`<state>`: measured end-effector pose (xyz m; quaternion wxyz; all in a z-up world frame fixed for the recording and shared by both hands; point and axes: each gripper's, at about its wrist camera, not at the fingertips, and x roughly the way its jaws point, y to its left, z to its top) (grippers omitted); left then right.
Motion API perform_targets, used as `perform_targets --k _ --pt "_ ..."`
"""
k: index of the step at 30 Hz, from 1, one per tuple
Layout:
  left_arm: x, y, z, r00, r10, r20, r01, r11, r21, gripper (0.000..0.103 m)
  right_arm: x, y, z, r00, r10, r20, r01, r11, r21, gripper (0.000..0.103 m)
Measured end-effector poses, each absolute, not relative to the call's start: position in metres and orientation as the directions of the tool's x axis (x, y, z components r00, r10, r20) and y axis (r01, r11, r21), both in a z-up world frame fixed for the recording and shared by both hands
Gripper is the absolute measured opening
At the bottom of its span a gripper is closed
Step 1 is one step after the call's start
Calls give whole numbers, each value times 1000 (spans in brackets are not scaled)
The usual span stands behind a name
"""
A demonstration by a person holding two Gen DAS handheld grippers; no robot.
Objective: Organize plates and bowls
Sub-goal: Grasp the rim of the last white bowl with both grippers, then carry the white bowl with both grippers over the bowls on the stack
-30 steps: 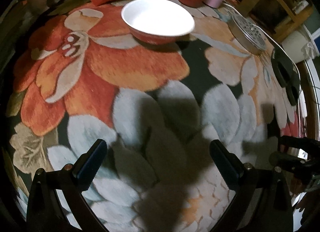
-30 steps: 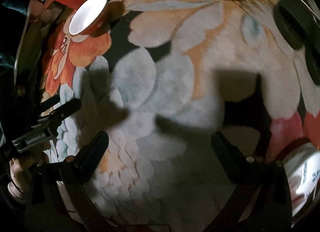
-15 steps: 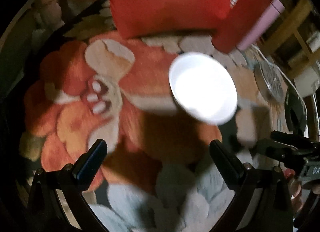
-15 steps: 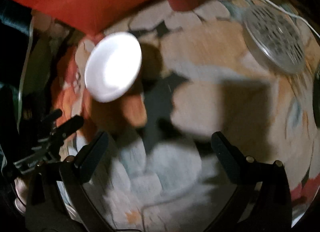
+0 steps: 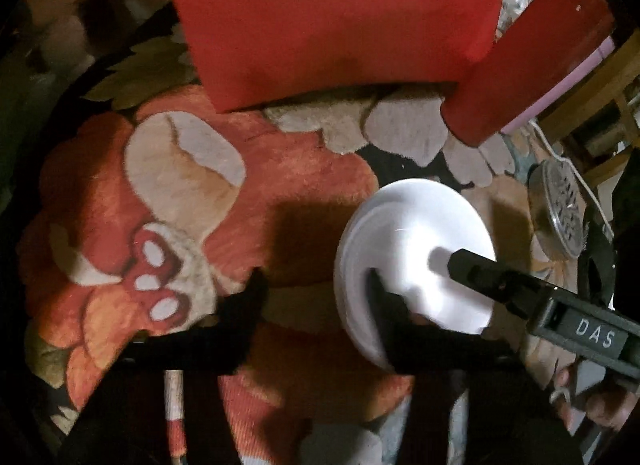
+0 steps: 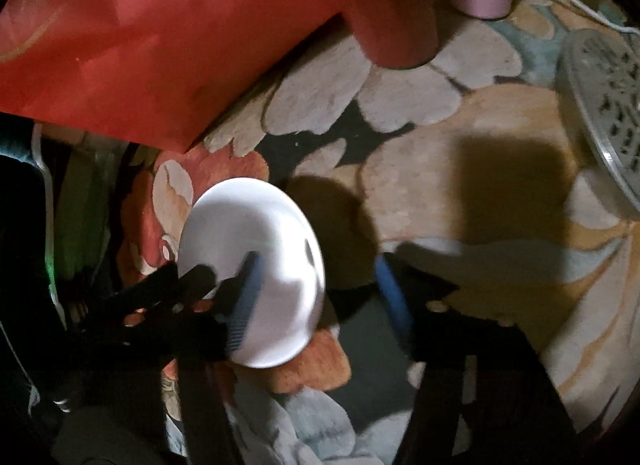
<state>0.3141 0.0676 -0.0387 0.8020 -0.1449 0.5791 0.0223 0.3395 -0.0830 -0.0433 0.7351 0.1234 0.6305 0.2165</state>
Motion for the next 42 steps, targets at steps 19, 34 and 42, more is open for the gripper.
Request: perform_targets --k 19,34,42 --pt "274 24 -7 323 -216 -922 -121 956 -266 8 293 -105 -26 67 449 -891 -156 887 435 11" --pt "151 -68 82 292 -271 -917 32 961 -274 8 157 -191 60 19 406 -914 -105 910 402 11" --pt "113 -117 87 282 -301 -911 122 953 -277 8 102 -237 63 71 407 -911 -36 913 406 12"
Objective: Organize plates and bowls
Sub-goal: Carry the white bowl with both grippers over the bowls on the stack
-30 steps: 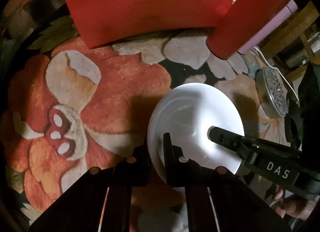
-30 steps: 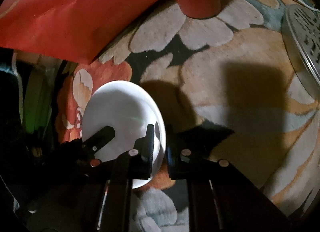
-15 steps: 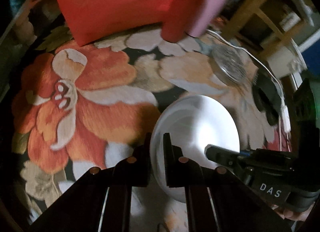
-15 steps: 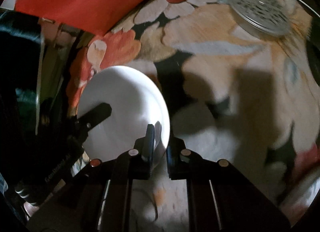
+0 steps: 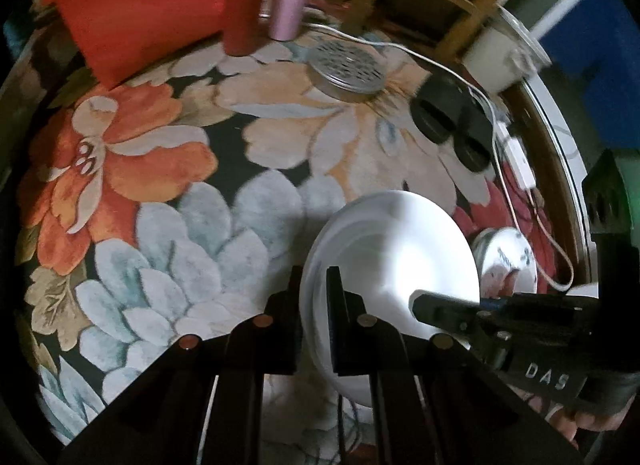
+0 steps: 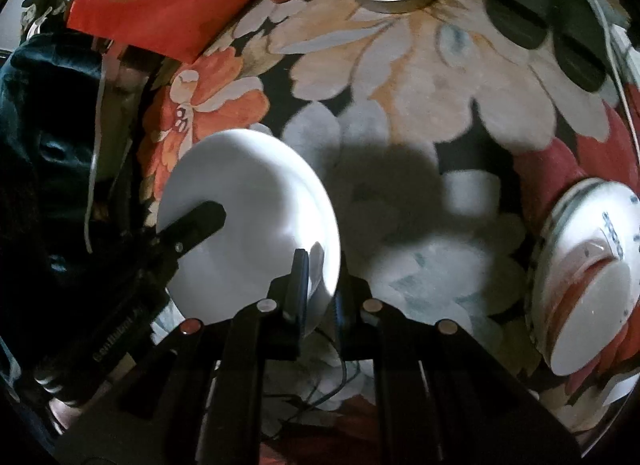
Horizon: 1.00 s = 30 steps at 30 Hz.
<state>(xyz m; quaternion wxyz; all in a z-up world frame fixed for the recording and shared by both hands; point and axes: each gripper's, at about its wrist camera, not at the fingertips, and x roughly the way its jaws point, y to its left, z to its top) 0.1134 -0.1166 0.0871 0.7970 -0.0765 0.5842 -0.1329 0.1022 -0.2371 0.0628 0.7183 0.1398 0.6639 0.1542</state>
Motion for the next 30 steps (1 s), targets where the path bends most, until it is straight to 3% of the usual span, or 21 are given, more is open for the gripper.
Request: perform_targets --k 17,30 --pt "93 -201 54 206 -337 -919 236 928 -287 8 56 -319 36 119 412 -903 78 903 422 14" --pt "95 -268 63 188 -417 -889 320 882 -346 8 40 -383 49 181 355 -917 151 912 382 14"
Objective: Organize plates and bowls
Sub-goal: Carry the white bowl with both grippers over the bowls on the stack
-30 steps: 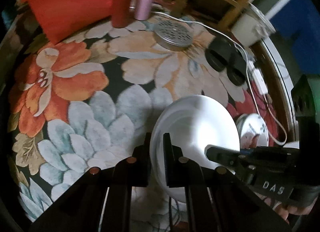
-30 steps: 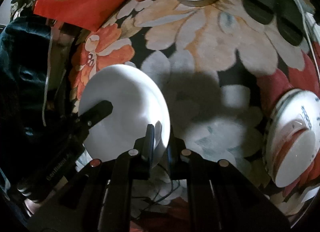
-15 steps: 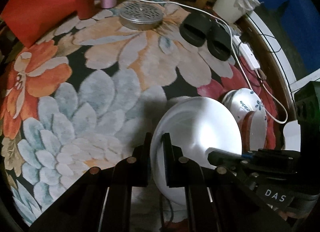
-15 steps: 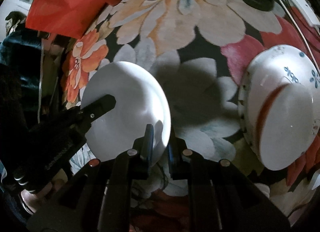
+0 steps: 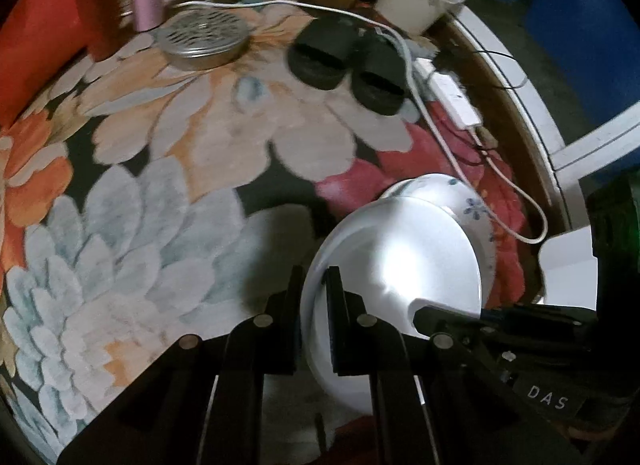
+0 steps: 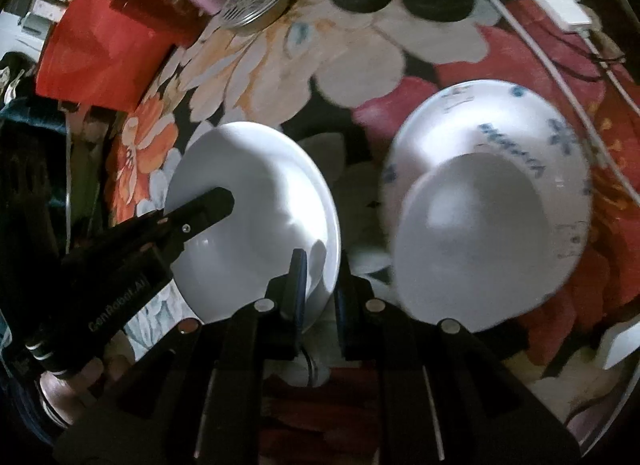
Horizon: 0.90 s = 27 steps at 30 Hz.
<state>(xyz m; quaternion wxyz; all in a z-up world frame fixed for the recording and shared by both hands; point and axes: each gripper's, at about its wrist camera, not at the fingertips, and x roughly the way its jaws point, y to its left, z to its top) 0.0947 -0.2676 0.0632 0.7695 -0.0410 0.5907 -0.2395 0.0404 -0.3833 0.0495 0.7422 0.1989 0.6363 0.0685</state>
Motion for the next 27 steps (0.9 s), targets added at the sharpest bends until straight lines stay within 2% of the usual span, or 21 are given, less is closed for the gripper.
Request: perform_targets --k 13,27 --pt "85 -367 61 128 -461 -878 453 815 -362 8 12 -464 47 199 269 -942 300 899 320 14" --pt "70 -396 41 86 -425 -901 500 801 -330 8 0 -483 28 147 267 -952 334 893 302 14"
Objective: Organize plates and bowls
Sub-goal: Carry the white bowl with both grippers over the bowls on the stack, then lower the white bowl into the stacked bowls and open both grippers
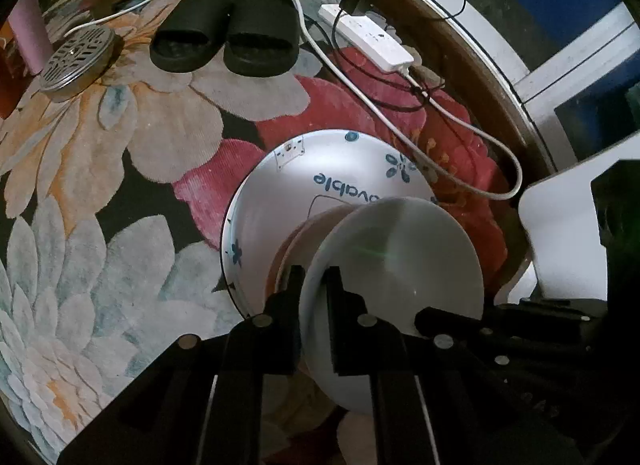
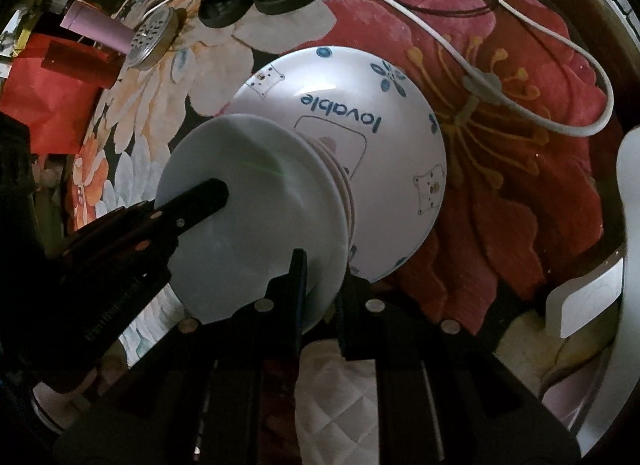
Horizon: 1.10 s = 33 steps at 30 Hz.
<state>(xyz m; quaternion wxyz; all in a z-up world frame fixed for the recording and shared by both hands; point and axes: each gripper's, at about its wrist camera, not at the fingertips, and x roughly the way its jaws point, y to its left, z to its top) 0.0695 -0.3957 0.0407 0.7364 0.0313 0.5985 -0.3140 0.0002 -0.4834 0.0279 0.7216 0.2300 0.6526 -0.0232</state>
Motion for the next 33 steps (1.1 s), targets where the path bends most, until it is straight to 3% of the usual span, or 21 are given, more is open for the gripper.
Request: perform_targets --k 7,10,11,22,27,28,30,33 --pt "70 -397 37 64 -433 -899 495 796 -348 14 1 -484 23 145 267 -953 327 896 301 14" --pt "71 -397 38 48 -446 -894 493 789 -367 33 1 -483 24 146 265 -953 330 895 300 16" --pt "70 -397 38 38 -452 -891 492 784 -377 44 2 -483 24 145 259 -955 332 896 294 16" --pt "68 -396 43 -10 -514 -858 487 746 -453 70 3 -498 27 171 272 -947 386 866 318 16" --pt "68 -394 49 -15 -565 -825 476 721 -503 93 2 -505 30 182 244 -953 412 860 299 17" --pt "68 -394 51 -12 -573 -819 475 718 -509 96 1 -507 30 185 241 -953 418 858 298 18" --pt "68 -393 59 20 -579 -815 488 717 -497 102 0 -510 30 191 234 -953 428 854 295 36" --pt "68 -395 65 44 -570 -821 515 717 -470 102 -1 -513 31 200 233 -952 437 848 300 43"
